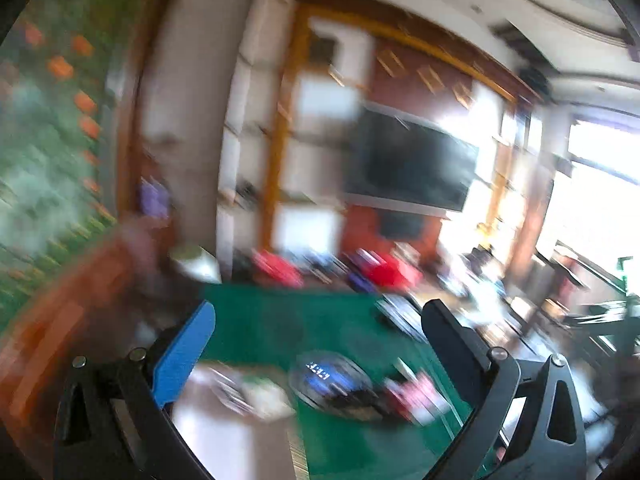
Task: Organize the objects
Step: 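Lift both tools away from the tray back over the table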
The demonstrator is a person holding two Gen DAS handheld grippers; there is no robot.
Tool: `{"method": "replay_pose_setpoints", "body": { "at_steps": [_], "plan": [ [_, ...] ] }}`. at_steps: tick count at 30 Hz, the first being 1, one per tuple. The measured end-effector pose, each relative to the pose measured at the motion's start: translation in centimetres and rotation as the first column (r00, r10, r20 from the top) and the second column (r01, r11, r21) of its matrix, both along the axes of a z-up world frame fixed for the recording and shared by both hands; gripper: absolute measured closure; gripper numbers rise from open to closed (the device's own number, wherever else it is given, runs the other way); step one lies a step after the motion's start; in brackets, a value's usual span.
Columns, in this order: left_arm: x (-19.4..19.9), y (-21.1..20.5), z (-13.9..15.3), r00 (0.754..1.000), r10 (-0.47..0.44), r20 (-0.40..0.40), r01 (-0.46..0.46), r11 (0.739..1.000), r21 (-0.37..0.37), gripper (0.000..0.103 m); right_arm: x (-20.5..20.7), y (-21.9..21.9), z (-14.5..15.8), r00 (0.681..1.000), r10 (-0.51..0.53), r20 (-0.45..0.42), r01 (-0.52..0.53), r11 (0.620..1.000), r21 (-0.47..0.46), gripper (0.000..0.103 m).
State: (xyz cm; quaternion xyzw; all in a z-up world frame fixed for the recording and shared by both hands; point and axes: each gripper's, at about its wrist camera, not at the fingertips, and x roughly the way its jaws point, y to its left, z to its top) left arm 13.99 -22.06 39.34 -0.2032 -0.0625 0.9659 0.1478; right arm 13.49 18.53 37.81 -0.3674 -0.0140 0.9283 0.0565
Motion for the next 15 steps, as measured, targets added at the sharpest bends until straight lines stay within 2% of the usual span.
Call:
{"method": "replay_pose_setpoints", "body": {
  "at_steps": [1,2,5,6,8,10,12,13,15],
  "plan": [
    [-1.2,2.2,-3.8,0.998,-0.063,0.028,0.063,0.998,0.005,0.0,-0.8,-0.4,-4.5,0.999,0.032,0.017,-0.031,0.999,-0.035,0.0],
    [-1.5,3.4,-5.6,0.996,-0.086,0.032,0.086,0.996,-0.001,0.0,-1.5,-0.9,-8.0,0.997,0.062,0.035,-0.06,0.997,-0.05,0.0],
    [-4.9,9.2,-13.5,0.986,-0.155,0.061,0.158,0.986,-0.06,0.0,-4.6,-2.2,-16.7,0.987,0.137,0.087,-0.126,0.985,-0.121,0.0],
    [-5.8,10.3,-15.0,0.986,-0.146,0.077,0.152,0.986,-0.069,0.0,-5.9,-2.7,-18.5,0.984,0.148,0.103,-0.133,0.982,-0.136,0.0],
    [-8.6,12.0,-19.0,0.981,-0.107,0.16,0.118,0.991,-0.061,0.0,-9.5,-3.5,-22.0,0.977,0.163,0.136,-0.138,0.975,-0.173,0.0],
    [-10.6,11.9,-22.6,0.958,-0.119,0.263,0.115,0.993,0.029,0.0,-13.3,-4.4,-23.9,0.97,0.176,0.169,-0.142,0.97,-0.198,0.0],
    [-11.3,11.2,-24.6,0.948,-0.095,0.304,0.081,0.995,0.058,0.0,-17.4,-6.1,-25.8,0.954,0.203,0.22,-0.161,0.967,-0.197,0.0],
    [-11.3,10.8,-25.4,0.945,-0.082,0.316,0.069,0.996,0.051,0.0,-18.8,-6.7,-26.4,0.945,0.228,0.235,-0.175,0.958,-0.228,0.0],
    [-10.9,9.7,-26.5,0.941,-0.065,0.331,0.057,0.998,0.033,0.0,-22.5,-8.2,-27.8,0.918,0.302,0.258,-0.2,0.912,-0.357,0.0]
  ]
}}
